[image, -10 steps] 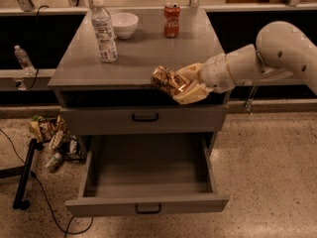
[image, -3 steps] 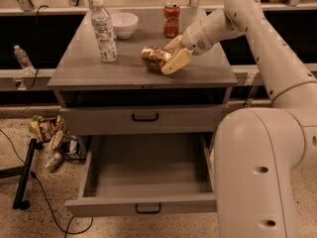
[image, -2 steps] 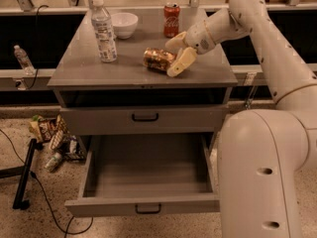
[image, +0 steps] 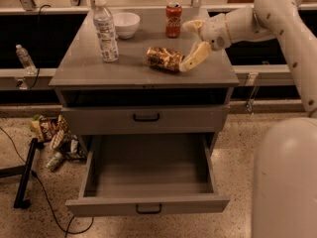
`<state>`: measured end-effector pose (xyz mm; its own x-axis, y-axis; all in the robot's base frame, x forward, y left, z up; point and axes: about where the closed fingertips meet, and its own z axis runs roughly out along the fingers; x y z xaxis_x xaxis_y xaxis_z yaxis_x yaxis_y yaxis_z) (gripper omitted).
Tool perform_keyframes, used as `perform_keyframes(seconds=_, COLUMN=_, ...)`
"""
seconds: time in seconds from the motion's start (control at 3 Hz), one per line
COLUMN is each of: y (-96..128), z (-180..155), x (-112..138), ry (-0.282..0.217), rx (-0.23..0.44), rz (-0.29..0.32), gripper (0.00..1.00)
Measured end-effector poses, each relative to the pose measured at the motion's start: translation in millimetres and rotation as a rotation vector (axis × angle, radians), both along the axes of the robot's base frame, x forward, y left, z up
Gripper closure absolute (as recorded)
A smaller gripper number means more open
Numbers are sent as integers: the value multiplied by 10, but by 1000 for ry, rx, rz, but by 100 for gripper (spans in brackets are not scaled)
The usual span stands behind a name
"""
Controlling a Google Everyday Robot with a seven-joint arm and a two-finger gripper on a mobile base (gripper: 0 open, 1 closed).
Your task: Pick orange can from middle drawer and place on counter
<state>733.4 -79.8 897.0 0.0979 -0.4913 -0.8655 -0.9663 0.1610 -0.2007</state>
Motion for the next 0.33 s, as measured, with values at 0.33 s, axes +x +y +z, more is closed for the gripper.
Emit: perform_keyframes(seconds=0.33, y=-211, z=-103, x=-18, ry=-6, rx=41, rz=-62, gripper=0)
